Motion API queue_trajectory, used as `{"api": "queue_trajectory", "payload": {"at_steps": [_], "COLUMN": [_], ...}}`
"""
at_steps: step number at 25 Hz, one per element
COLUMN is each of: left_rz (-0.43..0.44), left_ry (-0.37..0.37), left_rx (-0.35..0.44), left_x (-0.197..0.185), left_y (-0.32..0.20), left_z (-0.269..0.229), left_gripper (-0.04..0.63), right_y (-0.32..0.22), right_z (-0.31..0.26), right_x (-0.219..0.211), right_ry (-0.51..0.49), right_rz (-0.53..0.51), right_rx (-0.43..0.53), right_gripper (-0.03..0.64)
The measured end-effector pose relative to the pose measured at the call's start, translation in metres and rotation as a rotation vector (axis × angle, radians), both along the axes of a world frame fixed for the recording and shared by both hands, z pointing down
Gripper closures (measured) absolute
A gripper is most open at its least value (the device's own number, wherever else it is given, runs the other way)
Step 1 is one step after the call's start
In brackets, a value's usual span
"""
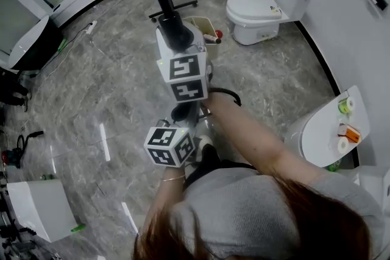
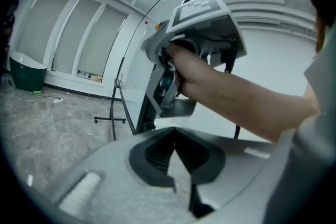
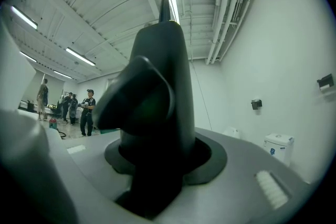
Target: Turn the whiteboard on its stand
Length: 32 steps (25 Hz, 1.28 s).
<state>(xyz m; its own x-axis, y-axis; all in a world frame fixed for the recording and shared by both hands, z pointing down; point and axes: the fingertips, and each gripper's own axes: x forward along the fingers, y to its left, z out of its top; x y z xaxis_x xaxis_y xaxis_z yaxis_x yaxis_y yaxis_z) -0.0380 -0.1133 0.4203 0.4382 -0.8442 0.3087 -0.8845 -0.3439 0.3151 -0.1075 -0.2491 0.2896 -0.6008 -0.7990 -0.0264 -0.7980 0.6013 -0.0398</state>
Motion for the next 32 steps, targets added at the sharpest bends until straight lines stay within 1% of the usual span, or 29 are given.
{"api": "queue_trajectory", "payload": {"at_steps": [6,10,17,21,24,29,32], "left_rz": [-0.015,-0.033,-0.029,-0.028,-0.01,-0.002,0.006], "left_ry": [0.004,0.029,0.029,0.044,0.042,0.062,0.056], "left_rx": [0.01,0.003,-0.05,-0.05,-0.053,-0.099,-0.105], "left_x": [0.019,0.029,0.036,0.038,0.044,0.048,0.053], "left_y": [0.04,0.066,0.099,0.111,0.123,0.156,0.174], "left_z": [0.002,0.005,0.016,0.015,0.017,0.03,0.03], "left_gripper": [0.595,0.595,0.595,0.595,0.595,0.595,0.595], "right_y": [0.039,0.059,0.084,0.098,0.108,0.126,0.135], "right_z": [0.0,-0.001,-0.004,-0.003,-0.003,-0.004,-0.004], "right_x": [0.014,0.024,0.036,0.04,0.047,0.056,0.065], "right_ry": [0.001,0.0,-0.002,-0.001,-0.003,-0.002,-0.002], "right_rz": [-0.005,-0.005,0.005,0.002,0.004,0.007,0.013], "right_rx": [0.003,0.005,0.008,0.006,0.006,0.005,0.007], "right_gripper": [0.443,0.443,0.443,0.443,0.445,0.449,0.456]}}
